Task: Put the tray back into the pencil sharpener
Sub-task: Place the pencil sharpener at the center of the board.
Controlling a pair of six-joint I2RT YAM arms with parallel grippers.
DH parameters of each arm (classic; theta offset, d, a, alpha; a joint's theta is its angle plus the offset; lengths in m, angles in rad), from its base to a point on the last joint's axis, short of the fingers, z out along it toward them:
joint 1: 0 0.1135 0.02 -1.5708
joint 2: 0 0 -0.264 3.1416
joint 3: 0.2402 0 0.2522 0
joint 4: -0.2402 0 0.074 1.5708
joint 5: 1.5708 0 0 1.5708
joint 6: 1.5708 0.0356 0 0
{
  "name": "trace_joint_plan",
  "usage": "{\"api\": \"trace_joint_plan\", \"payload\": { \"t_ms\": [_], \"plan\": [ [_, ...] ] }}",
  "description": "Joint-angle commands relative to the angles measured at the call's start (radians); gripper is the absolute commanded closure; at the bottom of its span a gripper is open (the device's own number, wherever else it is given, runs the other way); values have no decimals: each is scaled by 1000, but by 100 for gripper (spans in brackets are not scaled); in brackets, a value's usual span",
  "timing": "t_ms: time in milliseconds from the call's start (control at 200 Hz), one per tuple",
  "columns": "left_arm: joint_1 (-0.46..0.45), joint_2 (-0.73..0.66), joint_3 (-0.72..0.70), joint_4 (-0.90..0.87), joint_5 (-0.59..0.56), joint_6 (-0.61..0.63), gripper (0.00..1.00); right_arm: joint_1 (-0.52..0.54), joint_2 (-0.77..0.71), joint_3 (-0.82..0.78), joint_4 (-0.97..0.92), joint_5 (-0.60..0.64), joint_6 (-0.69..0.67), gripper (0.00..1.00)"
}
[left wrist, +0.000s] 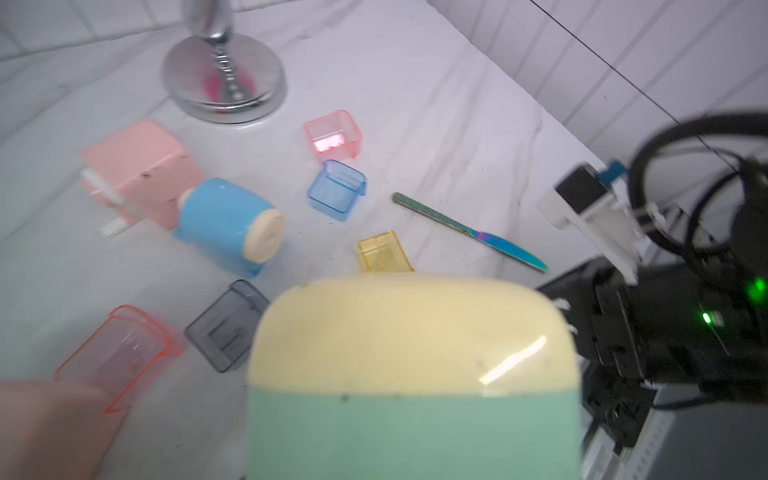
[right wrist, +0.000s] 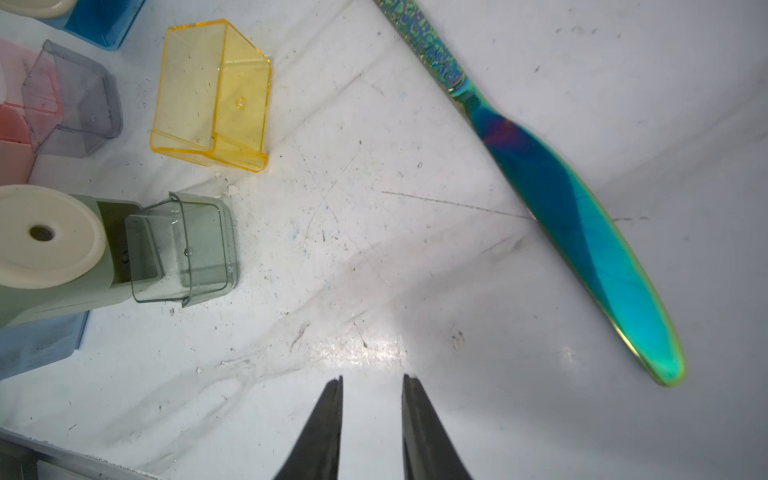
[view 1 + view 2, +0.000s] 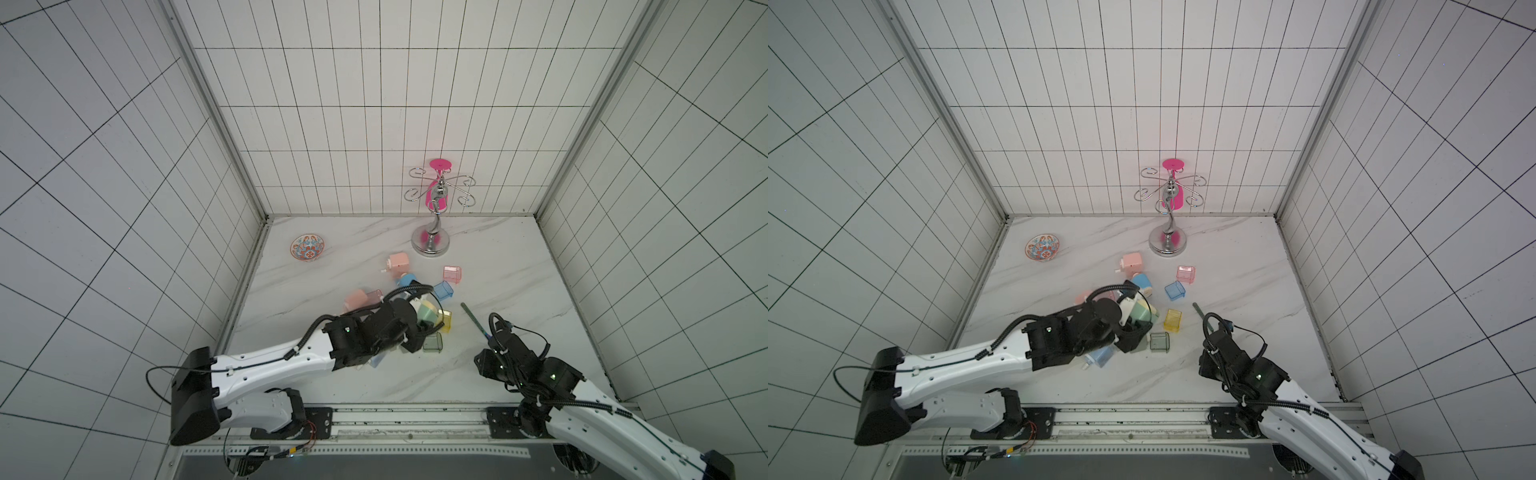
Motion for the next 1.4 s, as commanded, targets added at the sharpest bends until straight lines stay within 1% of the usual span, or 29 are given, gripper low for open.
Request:
{"api": "trace_joint_plan", "payload": {
  "t_ms": [0, 35, 75, 200, 315, 405, 630, 765, 850, 1029, 1089, 1219, 1344, 1394],
  "plan": [
    [114, -40, 39, -155, -85, -147, 100, -11, -11, 51, -27, 48, 11, 72],
    [155, -48, 46, -177, -116, -142, 100, -11, -12, 53, -27, 48, 9, 72],
    [216, -47, 58, -200, -125, -130, 100, -11, -13, 51, -27, 49, 9, 72],
    [423, 14, 97, -246, -81, -104, 100, -13, -21, 41, -27, 49, 17, 72],
    [529, 114, 140, -239, -92, -79, 100, -13, -23, 36, -27, 50, 17, 72],
    [581, 212, 192, -236, -107, -87, 100, -15, -22, 38, -27, 50, 11, 72],
    [654, 506, 372, -256, -63, -87, 100, -15, -31, 43, -27, 40, -3, 72],
    [688, 631, 439, -214, -8, -79, 100, -16, -58, 14, -26, 27, 6, 72],
    [692, 679, 452, -172, -21, -59, 100, -18, -78, 10, -27, 23, 10, 72],
    [712, 779, 501, -176, 0, -22, 100, -17, -89, 6, -28, 19, 8, 72],
    [719, 793, 501, -157, 14, -2, 98, -18, -87, 4, -27, 17, 9, 72],
    [725, 817, 501, -125, -4, 41, 96, -19, -85, -1, -27, 14, 9, 72],
    [728, 828, 491, -95, -14, 58, 94, -18, -81, 0, -27, 12, 7, 72],
    [728, 828, 479, -81, -15, 60, 92, -19, -81, 2, -27, 12, 7, 72]
  ]
}}
